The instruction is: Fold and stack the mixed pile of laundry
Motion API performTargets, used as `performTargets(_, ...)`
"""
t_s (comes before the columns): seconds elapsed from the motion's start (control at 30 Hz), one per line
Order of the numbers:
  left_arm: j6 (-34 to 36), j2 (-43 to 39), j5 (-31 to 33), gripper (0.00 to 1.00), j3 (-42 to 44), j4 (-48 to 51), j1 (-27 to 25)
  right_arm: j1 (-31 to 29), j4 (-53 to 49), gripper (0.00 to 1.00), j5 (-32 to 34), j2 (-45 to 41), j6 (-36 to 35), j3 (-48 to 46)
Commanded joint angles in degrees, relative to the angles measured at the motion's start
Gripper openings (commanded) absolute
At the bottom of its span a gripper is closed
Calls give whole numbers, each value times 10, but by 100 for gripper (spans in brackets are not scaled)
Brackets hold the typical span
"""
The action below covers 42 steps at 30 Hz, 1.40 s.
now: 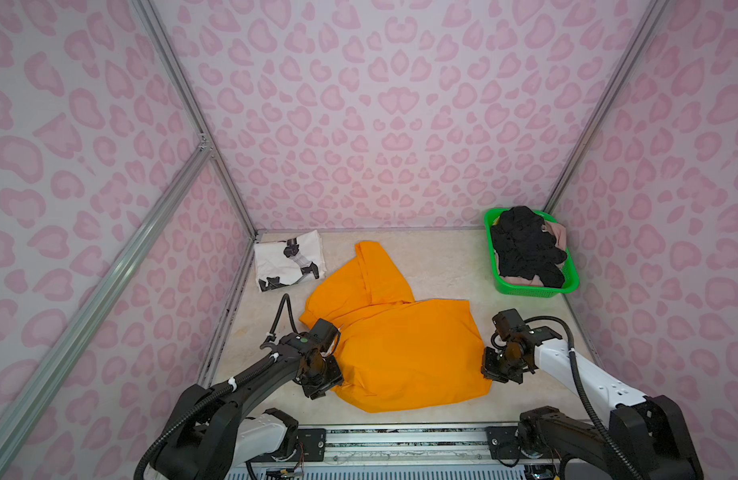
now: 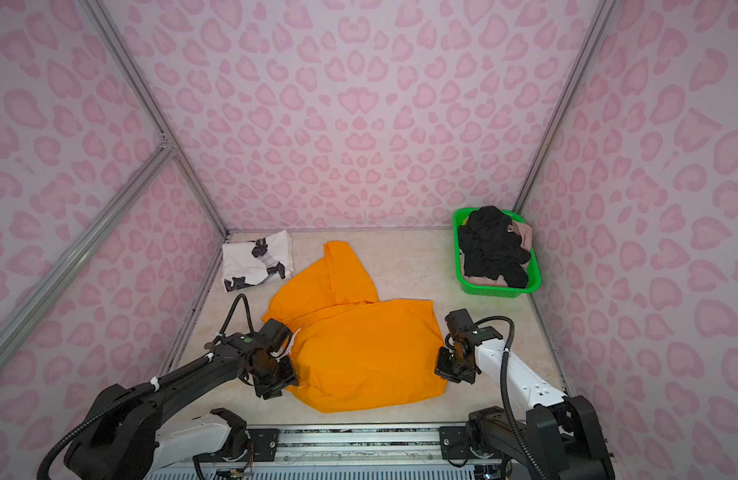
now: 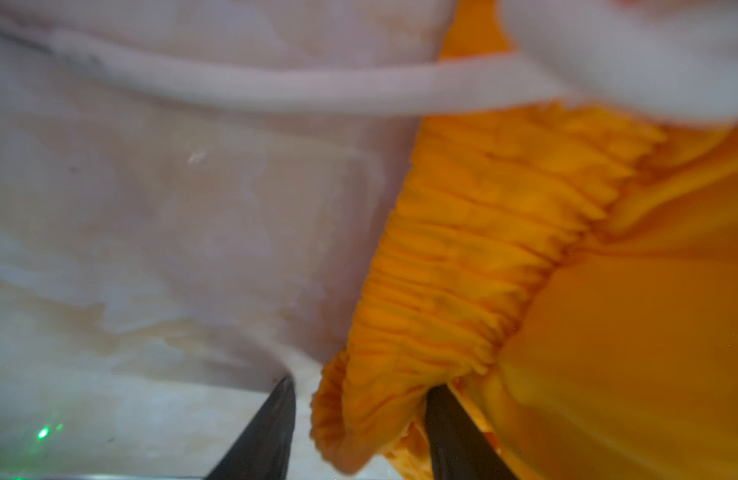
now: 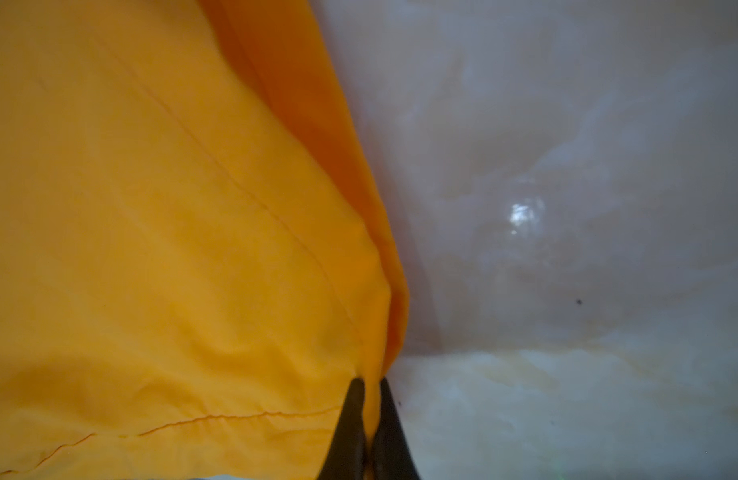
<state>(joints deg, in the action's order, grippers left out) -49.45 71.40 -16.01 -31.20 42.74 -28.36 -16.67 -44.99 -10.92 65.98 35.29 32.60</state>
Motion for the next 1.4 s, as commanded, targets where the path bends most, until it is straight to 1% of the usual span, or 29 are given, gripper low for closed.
performTargets(0.0,-12,39,25,41,6,-56,-3,0,3,0,6,-2,-3,0)
performTargets(0.07,-12,61,28,23,-3,-54,-4,1,8,0,11,-4,-3,-3)
performTargets(0.13,-6,71,41,12,-32,-30,-4,3,10,0,14,-9,-11,3)
performTargets(0.17,0,72,50,10,-53,-10,-4,5,7,0,17,-12,-18,10)
performTargets(0.23,30,71,80,9,-132,70,-3,12,-20,0,32,-20,-45,46)
performTargets(0.3,61,71,104,4,-224,157,0,17,-59,0,58,-29,-76,101)
performTargets(0.43,109,77,128,3,-437,299,7,19,-134,0,113,-48,-136,241)
performTargets(0.53,143,105,136,2,-595,370,9,21,-138,0,135,-62,-170,329)
performTargets(0.63,173,147,139,2,-736,420,12,21,-131,0,119,-56,-205,412)
performTargets(0.77,198,198,118,2,-885,435,16,20,-108,0,91,-40,-238,504)
performTargets(0.83,211,221,86,2,-946,434,16,21,-94,0,77,-41,-248,539)
performTargets(0.87,218,230,57,2,-973,429,16,21,-84,0,69,-44,-253,555)
performTargets(0.93,229,248,-3,3,-1016,425,16,21,-70,0,66,-54,-261,586)
performTargets(1.03,229,267,-65,2,-1048,422,16,22,-65,0,84,-71,-272,616)
performTargets(1.1,231,271,-114,2,-1043,413,12,21,-69,0,99,-81,-282,633)
performTargets(1.17,231,267,-155,2,-1015,394,-1,22,-76,0,116,-90,-295,650)
performTargets(1.27,242,266,-173,2,-1001,390,-30,22,-81,0,144,-101,-306,662)
performTargets(1.37,238,263,-189,2,-990,380,-47,21,-87,0,151,-101,-308,665)
